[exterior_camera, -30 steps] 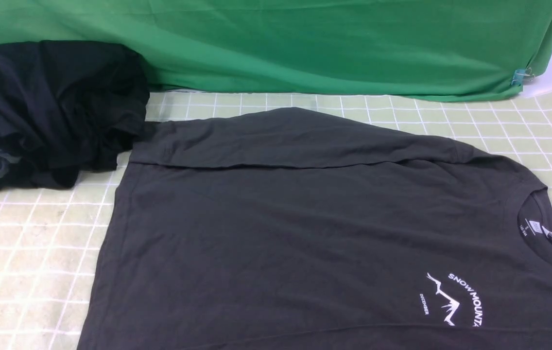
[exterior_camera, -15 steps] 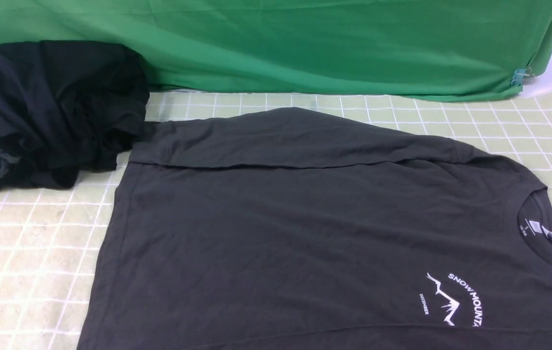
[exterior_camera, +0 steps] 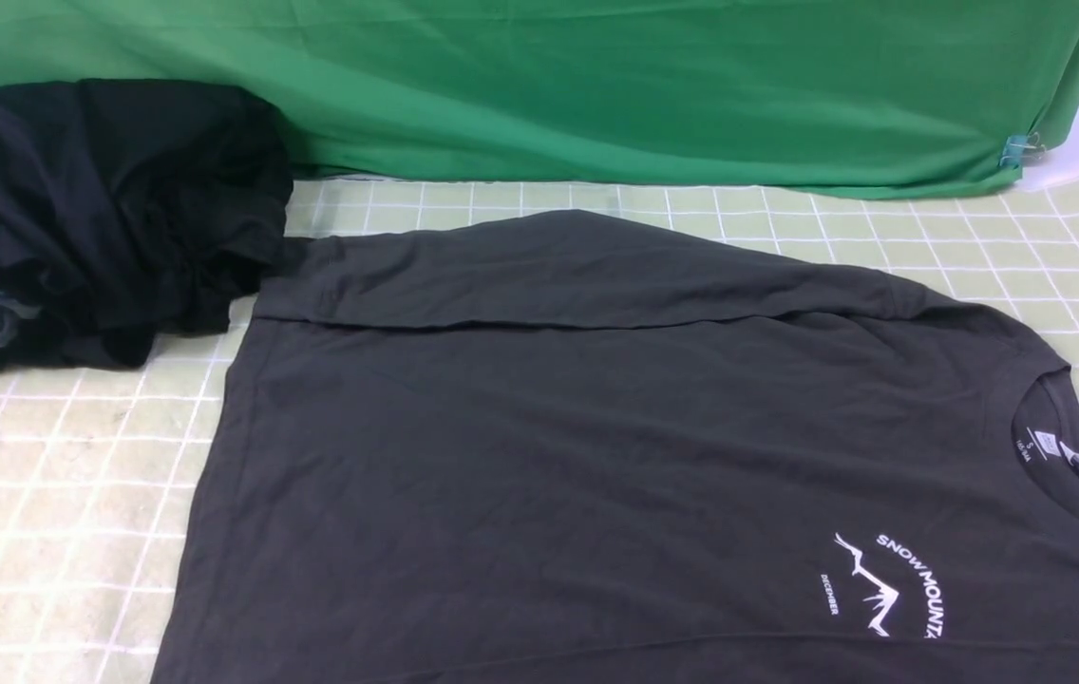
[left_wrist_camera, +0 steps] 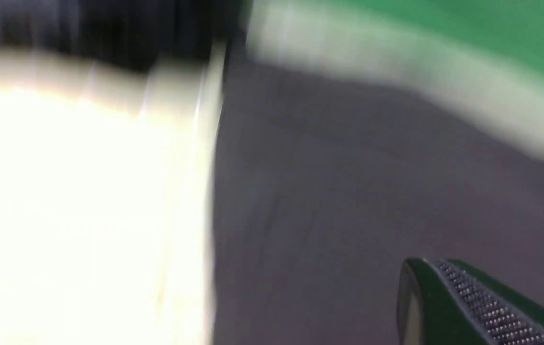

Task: Fold a long-sleeved shirt over a green coffee tablecloth.
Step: 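Grasp the left edge of the dark T-shirt lying flat on the table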

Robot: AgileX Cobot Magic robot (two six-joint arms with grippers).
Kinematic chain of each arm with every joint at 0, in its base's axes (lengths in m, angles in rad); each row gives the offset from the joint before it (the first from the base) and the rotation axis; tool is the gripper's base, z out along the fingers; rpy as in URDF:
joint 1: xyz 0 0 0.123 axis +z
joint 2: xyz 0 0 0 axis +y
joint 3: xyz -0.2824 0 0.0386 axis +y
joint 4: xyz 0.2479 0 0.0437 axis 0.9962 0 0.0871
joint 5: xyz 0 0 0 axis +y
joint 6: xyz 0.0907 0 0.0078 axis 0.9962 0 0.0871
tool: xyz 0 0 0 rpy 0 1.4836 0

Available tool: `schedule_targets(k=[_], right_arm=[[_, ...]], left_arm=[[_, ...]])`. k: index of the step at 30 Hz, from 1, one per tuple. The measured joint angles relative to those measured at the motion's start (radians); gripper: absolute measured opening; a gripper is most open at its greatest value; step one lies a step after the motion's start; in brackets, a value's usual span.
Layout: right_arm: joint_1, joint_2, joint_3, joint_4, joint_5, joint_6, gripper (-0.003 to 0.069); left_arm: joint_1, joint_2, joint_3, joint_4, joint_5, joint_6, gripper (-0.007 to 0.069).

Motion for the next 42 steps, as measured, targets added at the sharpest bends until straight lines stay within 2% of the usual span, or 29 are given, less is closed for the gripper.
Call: schedule_targets(k=[1,2,5,6,9,11,13,14,16,19,25,26,28,29,32,35,38,40,41,42], right_arm=[[0.000,0.000,0.000,0.001,-0.001,0.000,0.0242],[0.000,0.000,0.000,0.001,-0.002,0.003,0.0242],[0.000,0.000,0.000,0.002,-0.003,0.025,0.0242],[0.000,0.000,0.000,0.004,-0.003,0.050,0.0242],[0.011,-0.001,-0.013,0.005,0.066,0.055,0.0237],[0.034,0.006,-0.054,0.007,0.181,0.027,0.0200],[0.068,0.035,-0.111,0.007,0.306,-0.035,0.0129],[0.114,0.100,-0.207,0.007,0.442,-0.118,0.0052],[0.173,0.189,-0.298,0.008,0.566,-0.217,0.0020],[0.229,0.311,-0.386,0.008,0.641,-0.311,0.0013],[0.304,0.487,-0.453,0.008,0.664,-0.373,0.0018],[0.313,0.510,-0.454,0.008,0.664,-0.374,0.0019],[0.328,0.564,-0.454,0.008,0.666,-0.376,0.0025],[0.328,0.564,-0.454,0.008,0.666,-0.376,0.0025],[0.332,0.589,-0.455,0.008,0.664,-0.377,0.0035],[0.332,0.591,-0.455,0.008,0.653,-0.377,0.0038],[0.332,0.591,-0.455,0.007,0.646,-0.377,0.0042],[0.332,0.591,-0.455,0.007,0.643,-0.377,0.0045],[0.332,0.591,-0.455,0.007,0.642,-0.377,0.0046],[0.332,0.591,-0.455,0.007,0.642,-0.377,0.0048]], left_arm=[[0.000,0.016,-0.002,-0.004,0.012,0.010,0.0018],[0.000,0.155,-0.001,-0.019,0.089,0.087,0.0018],[-0.007,0.293,0.010,-0.038,0.112,0.145,0.0018],[-0.033,0.391,0.026,-0.044,0.108,0.170,0.0011],[-0.117,0.483,0.058,-0.033,0.073,0.177,-0.0004],[-0.186,0.519,0.074,0.000,0.046,0.153,-0.0008],[-0.255,0.540,0.076,0.052,0.036,0.090,-0.0007],[-0.321,0.553,0.076,0.112,0.027,0.003,-0.0007],[-0.377,0.566,0.079,0.197,0.008,-0.063,-0.0007],[-0.402,0.582,0.080,0.243,-0.013,-0.089,0.0001],[-0.409,0.626,0.080,0.260,-0.045,-0.132,0.0098],[-0.409,0.635,0.080,0.264,-0.046,-0.138,0.0124],[-0.409,0.676,0.080,0.267,-0.047,-0.148,0.0256],[-0.409,0.678,0.080,0.267,-0.047,-0.148,0.0256],[-0.409,0.718,0.080,0.267,-0.053,-0.148,0.0364],[-0.409,0.745,0.080,0.267,-0.056,-0.148,0.0403],[-0.409,0.754,0.080,0.263,-0.057,-0.148,0.0372],[-0.409,0.754,0.080,0.257,-0.057,-0.146,0.0278],[-0.409,0.754,0.080,0.255,-0.057,-0.146,0.0266],[-0.409,0.754,0.079,0.256,-0.056,-0.140,0.0162]])
